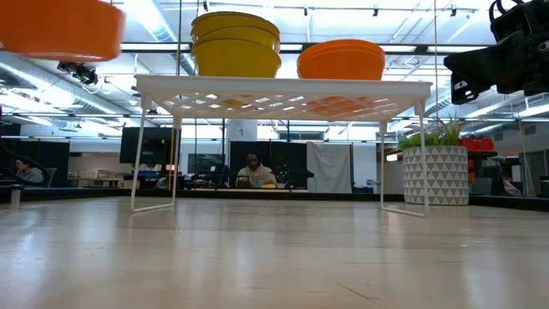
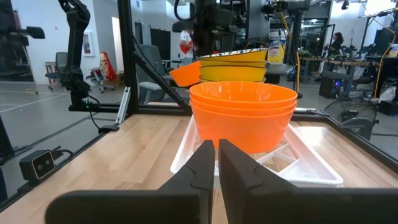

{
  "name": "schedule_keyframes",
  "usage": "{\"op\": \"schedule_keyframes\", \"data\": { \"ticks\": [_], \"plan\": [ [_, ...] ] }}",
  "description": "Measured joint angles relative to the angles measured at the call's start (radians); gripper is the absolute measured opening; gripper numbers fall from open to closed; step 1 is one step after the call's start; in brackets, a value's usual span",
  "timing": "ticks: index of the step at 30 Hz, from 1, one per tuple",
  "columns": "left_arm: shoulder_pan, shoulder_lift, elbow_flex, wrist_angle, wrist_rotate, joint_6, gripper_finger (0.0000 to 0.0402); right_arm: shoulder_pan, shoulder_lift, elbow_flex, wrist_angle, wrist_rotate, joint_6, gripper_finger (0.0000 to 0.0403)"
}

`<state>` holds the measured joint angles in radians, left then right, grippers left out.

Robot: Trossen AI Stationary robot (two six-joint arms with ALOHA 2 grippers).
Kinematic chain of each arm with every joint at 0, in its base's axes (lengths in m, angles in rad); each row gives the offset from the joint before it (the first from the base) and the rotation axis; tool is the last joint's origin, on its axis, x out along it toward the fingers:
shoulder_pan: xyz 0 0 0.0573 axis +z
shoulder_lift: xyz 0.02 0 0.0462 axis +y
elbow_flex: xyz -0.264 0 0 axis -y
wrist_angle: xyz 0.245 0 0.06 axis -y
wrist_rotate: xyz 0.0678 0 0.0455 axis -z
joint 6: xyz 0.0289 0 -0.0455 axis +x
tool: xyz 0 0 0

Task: Pick & Place Mini bowls
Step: Stack the orange bowl on the orange bowl on the shelf

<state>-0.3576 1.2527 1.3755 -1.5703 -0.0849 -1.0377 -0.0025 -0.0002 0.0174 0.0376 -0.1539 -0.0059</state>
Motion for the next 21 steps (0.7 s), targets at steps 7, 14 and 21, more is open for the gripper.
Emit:
{"op": "schedule_keyframes", "data": {
  "ticks": [7, 14, 21],
  "plan": [
    [0.041, 0.001, 0.134, 0.0, -0.128, 0.054, 0.0, 0.0, 0.0, 0.0, 0.0, 0.0, 0.0, 0.0027],
    [0.083, 0.002, 0.301, 0.0, -0.261, 0.156, 0.0, 0.0, 0.0, 0.0, 0.0, 0.0, 0.0, 0.0027],
    [0.152, 0.004, 0.42, 0.016, -0.379, 0.27, 0.0, 0.0, 0.0, 0.0, 0.0, 0.0, 0.0, 0.0027]
  ]
}}
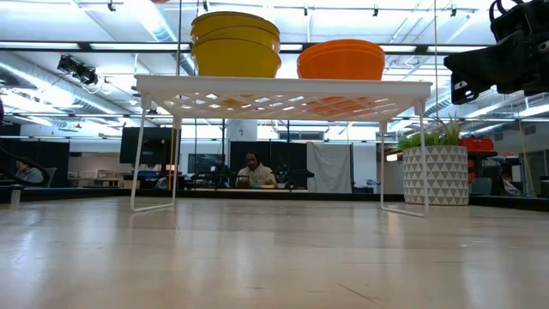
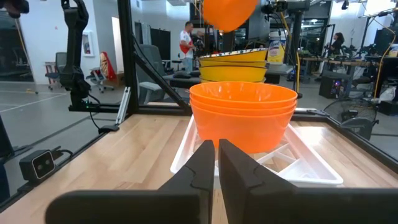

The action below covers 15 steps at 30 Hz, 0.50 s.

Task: Pick & Place Mini bowls
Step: Stack the orange bowl on the orange bowl on the shelf

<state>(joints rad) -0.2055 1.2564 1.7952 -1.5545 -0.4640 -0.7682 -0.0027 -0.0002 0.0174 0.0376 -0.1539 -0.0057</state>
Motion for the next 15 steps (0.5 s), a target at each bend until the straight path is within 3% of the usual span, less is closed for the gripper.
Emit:
{"op": "schedule_keyframes", "data": {
  "ticks": [4, 15],
  "plan": [
    [0.049, 0.0, 0.035, 0.068, -0.05, 0.082, 0.0, 0.0, 0.0, 0.0, 0.0, 0.0, 0.0, 0.0027],
    [0.179, 0.0, 0.06, 0.376, -0.057, 0.338, 0.0, 0.0, 0.0, 0.0, 0.0, 0.0, 0.0, 0.0027]
  ]
}}
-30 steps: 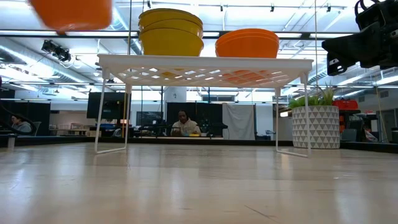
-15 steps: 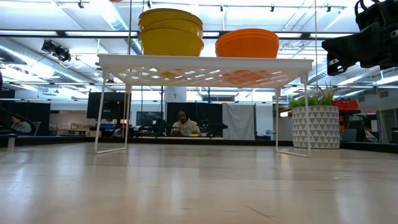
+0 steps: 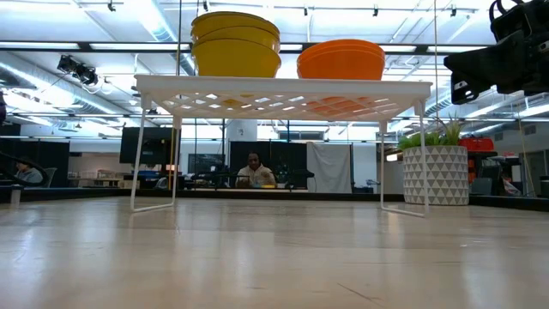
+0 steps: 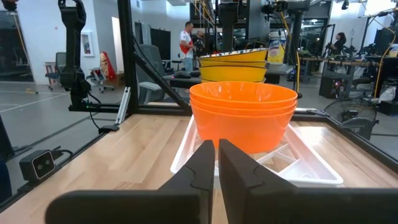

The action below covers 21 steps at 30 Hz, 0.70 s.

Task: Pick & Place Mini bowls
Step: Stack the orange bowl on the orange bowl on the shelf

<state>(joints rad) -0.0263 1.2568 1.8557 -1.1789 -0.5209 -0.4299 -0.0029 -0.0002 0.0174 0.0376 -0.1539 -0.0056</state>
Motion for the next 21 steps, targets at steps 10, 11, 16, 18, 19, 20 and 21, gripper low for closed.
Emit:
{"op": "schedule_keyframes", "data": {
  "ticks": [10, 11, 16, 18, 19, 20, 21],
  "plan": [
    [0.083, 0.083, 0.001, 0.205, 0.014, 0.127, 0.0, 0.0, 0.0, 0.0, 0.0, 0.0, 0.0, 0.0027],
    [0.09, 0.094, 0.001, 0.236, 0.018, 0.136, 0.0, 0.0, 0.0, 0.0, 0.0, 0.0, 0.0, 0.0027],
    [0.125, 0.156, 0.001, 0.345, 0.038, 0.181, 0.0, 0.0, 0.0, 0.0, 0.0, 0.0, 0.0, 0.0027],
    [0.136, 0.181, 0.001, 0.397, 0.047, 0.181, 0.0, 0.0, 0.0, 0.0, 0.0, -0.001, 0.0, 0.0027],
    [0.141, 0.195, 0.001, 0.422, 0.051, 0.181, 0.0, 0.0, 0.0, 0.0, 0.0, 0.0, 0.0, 0.0027],
    [0.146, 0.208, 0.001, 0.443, 0.053, 0.181, 0.0, 0.0, 0.0, 0.0, 0.0, 0.0, 0.0, 0.0027],
    [0.15, 0.221, 0.001, 0.464, 0.054, 0.182, 0.0, 0.0, 0.0, 0.0, 0.0, 0.0, 0.0, 0.0027]
  ]
}}
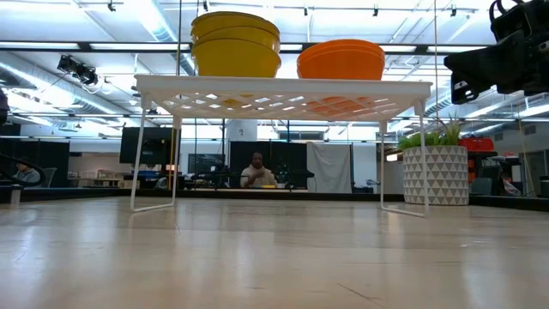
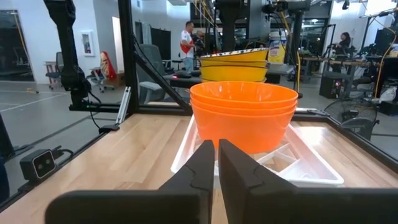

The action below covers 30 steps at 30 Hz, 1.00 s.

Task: Pick & Place Mini bowls
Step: Stack the orange bowl on the orange bowl on the shelf

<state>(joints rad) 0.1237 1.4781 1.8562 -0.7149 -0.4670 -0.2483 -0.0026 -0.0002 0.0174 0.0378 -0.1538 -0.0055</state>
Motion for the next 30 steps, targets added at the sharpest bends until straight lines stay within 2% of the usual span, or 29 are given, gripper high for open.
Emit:
{"op": "schedule_keyframes", "data": {
  "ticks": [6, 12, 16, 24, 30],
  "plan": [
    [0.031, 0.08, -0.001, 0.111, -0.015, 0.009, 0.0, 0.0, 0.0, 0.0, 0.0, 0.0, 0.0, 0.0027],
    [0.085, 0.155, -0.001, 0.207, -0.085, 0.009, 0.0, 0.0, 0.0, 0.0, 0.0, 0.0, 0.0, 0.0027],
    [0.123, 0.195, -0.001, 0.221, -0.175, 0.009, 0.0, 0.0, 0.0, 0.0, 0.0, 0.0, 0.0, 0.0027],
    [0.207, 0.215, -0.001, 0.24, -0.277, 0.012, 0.0, 0.0, 0.0, 0.0, 0.0, 0.0, 0.0, 0.0027],
    [0.273, 0.215, -0.001, 0.283, -0.285, 0.033, 0.0, 0.0, 0.0, 0.0, 0.0, 0.0, 0.0, 0.0027]
  ]
}}
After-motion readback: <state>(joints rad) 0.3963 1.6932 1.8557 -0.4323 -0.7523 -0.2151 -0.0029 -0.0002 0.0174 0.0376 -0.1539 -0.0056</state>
